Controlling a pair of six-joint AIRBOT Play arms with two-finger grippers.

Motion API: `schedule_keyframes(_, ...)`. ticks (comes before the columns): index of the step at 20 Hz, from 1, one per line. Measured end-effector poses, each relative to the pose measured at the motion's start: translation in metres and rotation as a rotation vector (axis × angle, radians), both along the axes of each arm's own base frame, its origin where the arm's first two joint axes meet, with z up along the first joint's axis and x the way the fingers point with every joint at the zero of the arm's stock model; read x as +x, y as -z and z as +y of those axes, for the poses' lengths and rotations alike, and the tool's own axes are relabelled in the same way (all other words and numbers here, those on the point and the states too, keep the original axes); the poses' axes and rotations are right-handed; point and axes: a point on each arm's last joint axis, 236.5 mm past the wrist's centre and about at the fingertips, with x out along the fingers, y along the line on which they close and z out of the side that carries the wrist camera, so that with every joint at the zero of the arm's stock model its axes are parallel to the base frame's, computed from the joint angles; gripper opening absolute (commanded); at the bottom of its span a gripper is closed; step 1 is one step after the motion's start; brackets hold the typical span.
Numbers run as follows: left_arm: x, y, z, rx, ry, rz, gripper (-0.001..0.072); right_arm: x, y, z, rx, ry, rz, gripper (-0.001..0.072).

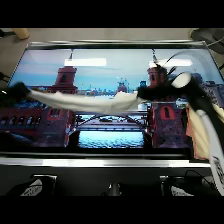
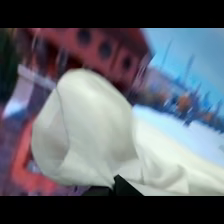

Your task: Fold the shirts.

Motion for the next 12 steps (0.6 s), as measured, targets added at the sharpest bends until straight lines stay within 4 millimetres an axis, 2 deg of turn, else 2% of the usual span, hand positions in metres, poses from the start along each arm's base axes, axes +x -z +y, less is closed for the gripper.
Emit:
schedule_keyframes(1,-0.004,-0.062,-0.001,0.046,-0.003,-0.147,0.0031,0.006,-0.061,-0.014,-0.004,0.026,-0.15,0.0017)
schedule_keyframes(2,-0.018,-0.134,-0.004,0.099,-0.013,-0.322,0.003,0.003,-0.132,-0.03,-0.016,0.062,-0.323,0.0017)
schedule_keyframes(3,-0.041,-0.201,-0.011,0.138,-0.026,-0.492,0.003,-0.011,-0.196,-0.043,-0.023,0.102,-0.48,0.0017)
schedule_keyframes(4,-0.069,-0.255,-0.017,0.17,-0.041,-0.635,0.0031,-0.036,-0.258,-0.056,-0.026,0.143,-0.638,0.0017)
schedule_keyframes(5,-0.099,-0.297,-0.024,0.183,-0.06,-0.752,0.003,-0.063,-0.306,-0.065,-0.024,0.177,-0.765,0.0017)
schedule_keyframes(6,-0.131,-0.333,-0.032,0.188,-0.079,-0.86,0.003,-0.095,-0.345,-0.072,-0.025,0.203,-0.873,0.0017)
schedule_keyframes(7,-0.158,-0.357,-0.039,0.188,-0.088,-0.936,0.003,-0.121,-0.373,-0.079,-0.026,0.229,-0.955,0.0017)
schedule_keyframes(9,-0.19,-0.378,-0.047,0.194,-0.1,-1.006,0.003,-0.166,-0.409,-0.091,-0.033,0.281,-1.067,0.0017)
schedule_keyframes(11,-0.203,-0.383,-0.047,0.212,-0.112,-1.02,0.0031,-0.185,-0.42,-0.103,-0.058,0.329,-1.103,0.0017)
schedule_keyframes(12,-0.202,-0.381,-0.046,0.22,-0.117,-1.01,0.0031,-0.189,-0.421,-0.109,-0.07,0.349,-1.104,0.0017)
